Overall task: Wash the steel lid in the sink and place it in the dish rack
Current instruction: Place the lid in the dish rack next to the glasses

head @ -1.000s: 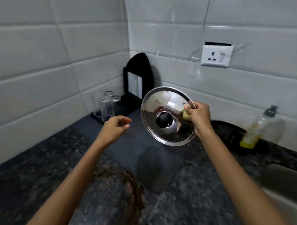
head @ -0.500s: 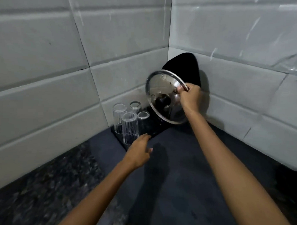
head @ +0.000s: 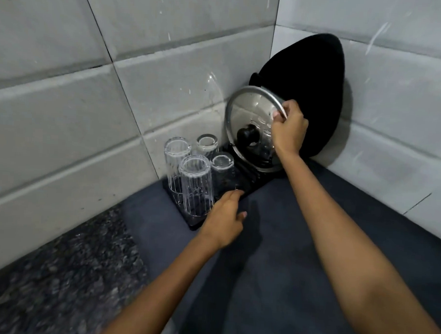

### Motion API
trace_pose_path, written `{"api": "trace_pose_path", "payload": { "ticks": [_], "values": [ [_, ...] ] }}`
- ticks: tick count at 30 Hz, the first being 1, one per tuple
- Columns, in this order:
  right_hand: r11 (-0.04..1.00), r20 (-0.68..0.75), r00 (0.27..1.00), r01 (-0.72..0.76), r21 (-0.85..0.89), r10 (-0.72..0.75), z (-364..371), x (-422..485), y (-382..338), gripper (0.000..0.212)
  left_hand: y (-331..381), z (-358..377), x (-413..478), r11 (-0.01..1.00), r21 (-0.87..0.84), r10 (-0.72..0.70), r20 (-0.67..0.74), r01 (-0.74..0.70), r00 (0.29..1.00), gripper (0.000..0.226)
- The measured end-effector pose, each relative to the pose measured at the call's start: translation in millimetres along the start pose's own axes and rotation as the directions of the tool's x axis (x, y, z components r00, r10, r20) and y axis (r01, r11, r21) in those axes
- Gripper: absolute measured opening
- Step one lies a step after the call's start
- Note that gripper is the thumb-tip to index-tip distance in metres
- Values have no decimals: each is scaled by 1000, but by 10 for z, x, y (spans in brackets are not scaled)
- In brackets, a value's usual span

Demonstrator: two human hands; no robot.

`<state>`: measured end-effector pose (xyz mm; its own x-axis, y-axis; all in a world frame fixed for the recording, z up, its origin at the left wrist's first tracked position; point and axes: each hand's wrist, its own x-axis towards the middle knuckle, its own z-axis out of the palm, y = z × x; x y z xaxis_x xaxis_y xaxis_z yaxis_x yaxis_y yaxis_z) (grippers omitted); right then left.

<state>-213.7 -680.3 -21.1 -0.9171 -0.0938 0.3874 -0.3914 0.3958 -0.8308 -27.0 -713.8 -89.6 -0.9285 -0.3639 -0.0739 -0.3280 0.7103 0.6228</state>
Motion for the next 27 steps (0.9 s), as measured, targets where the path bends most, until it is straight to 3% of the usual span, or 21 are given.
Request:
{"api": "trace_pose_path", "payload": {
  "ticks": [5, 12, 16, 20, 27],
  "values": [
    [910, 66, 931, 364, -199, -358, -72, 51, -163, 40, 18, -17, -24, 999, -29, 33, -28, -34, 999, 52],
    [808, 181, 883, 469, -356, -433, -380, -221, -264, 36, 159, -162, -342, 998, -41, 38, -34, -39, 999, 51],
    [773, 300, 863, 500, -392, -406, -701, -647, -287, 35, 273, -296, -639, 997, -79, 9, -68, -15, 998, 50],
    [749, 487, 846, 464, -473, -217, -899, -1025, -270, 53, 394, -354, -917, 990, -139, -22, -85, 10, 996, 51],
    [817, 469, 876, 348, -459, -109, -796, -1108, -313, 56, 439, -399, -1106, 995, -97, -41, -77, 34, 996, 54]
  ]
}}
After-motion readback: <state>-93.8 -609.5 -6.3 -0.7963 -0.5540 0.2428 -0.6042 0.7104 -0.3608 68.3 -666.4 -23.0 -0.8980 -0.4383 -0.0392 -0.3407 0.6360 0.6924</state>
